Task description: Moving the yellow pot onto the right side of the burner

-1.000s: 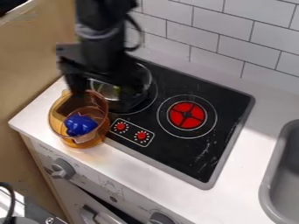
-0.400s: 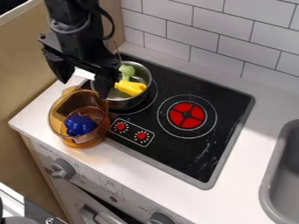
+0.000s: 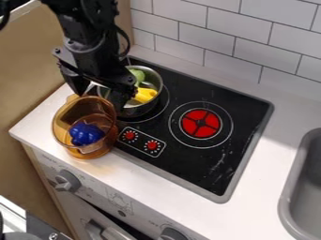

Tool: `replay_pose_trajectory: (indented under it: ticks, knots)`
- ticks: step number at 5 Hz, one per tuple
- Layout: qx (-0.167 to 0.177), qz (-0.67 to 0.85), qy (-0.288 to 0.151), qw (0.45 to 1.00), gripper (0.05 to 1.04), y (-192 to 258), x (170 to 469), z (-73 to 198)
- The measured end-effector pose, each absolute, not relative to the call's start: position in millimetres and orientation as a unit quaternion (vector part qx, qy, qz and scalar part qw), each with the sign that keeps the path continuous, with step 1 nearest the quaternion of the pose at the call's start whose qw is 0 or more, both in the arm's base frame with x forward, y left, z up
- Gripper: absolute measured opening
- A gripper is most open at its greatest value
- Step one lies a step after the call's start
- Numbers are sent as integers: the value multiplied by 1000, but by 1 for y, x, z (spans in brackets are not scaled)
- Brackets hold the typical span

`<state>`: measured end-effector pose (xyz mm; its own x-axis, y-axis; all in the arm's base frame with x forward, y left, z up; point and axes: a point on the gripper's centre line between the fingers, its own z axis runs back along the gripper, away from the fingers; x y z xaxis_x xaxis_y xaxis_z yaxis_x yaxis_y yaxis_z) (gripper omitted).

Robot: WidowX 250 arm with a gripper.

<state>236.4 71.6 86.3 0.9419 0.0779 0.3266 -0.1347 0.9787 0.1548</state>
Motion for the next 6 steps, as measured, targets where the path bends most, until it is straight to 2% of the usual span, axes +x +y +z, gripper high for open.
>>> replay_pose_trajectory:
  ticks: [4, 6]
  knots:
    - [52, 58, -200, 977, 1000, 49, 250, 51]
    - [62, 80, -208, 973, 1000, 43, 252, 42]
